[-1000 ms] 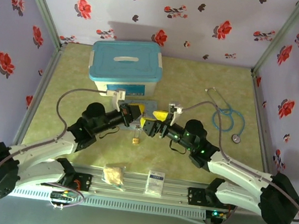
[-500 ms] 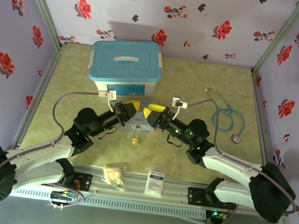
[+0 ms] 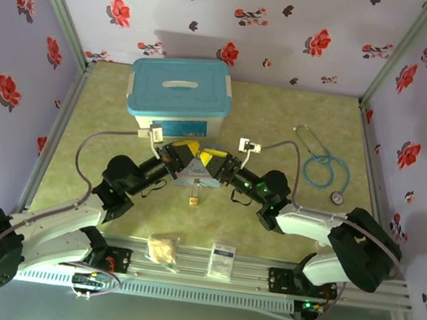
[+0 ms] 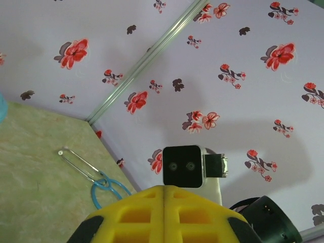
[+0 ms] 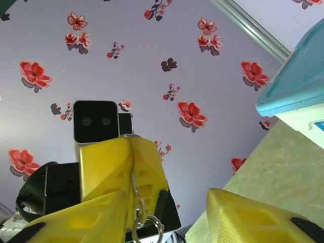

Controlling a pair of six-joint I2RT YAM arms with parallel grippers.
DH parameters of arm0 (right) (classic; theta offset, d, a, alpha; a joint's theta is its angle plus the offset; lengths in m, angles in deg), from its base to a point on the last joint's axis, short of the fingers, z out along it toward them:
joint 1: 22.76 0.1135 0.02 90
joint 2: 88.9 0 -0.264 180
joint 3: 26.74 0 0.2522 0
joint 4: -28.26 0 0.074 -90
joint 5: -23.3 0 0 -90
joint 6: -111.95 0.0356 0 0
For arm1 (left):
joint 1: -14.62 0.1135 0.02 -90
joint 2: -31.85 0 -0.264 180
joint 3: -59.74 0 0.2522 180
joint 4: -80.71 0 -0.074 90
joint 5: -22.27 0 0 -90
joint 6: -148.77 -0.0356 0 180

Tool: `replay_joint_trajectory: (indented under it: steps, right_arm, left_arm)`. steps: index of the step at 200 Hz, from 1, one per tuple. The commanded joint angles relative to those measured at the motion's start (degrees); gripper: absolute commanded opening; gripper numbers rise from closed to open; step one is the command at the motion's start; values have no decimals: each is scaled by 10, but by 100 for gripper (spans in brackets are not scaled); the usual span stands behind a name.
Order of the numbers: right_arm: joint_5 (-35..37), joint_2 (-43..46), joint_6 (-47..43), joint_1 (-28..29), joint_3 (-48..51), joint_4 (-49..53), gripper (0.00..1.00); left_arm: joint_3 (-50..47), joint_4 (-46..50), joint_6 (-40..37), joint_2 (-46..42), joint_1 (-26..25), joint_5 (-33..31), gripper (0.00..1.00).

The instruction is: Unlock the padlock with the key

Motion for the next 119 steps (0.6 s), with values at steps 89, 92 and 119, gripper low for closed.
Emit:
replay_joint_trajectory:
  steps: [89,92,119]
  right_arm:
    - [-15,-13,17,2,-13,-56,28]
    - [-15,-12,17,3,-14,-56,29]
    - [-16,-17,15,4,-19,-56,31]
  left_arm:
    - [-7,-39,-16,10,7,-31,0]
    - [-7,-39,-18,9,7,-31,0]
    - [-7,-49,-15,18,7,-28,0]
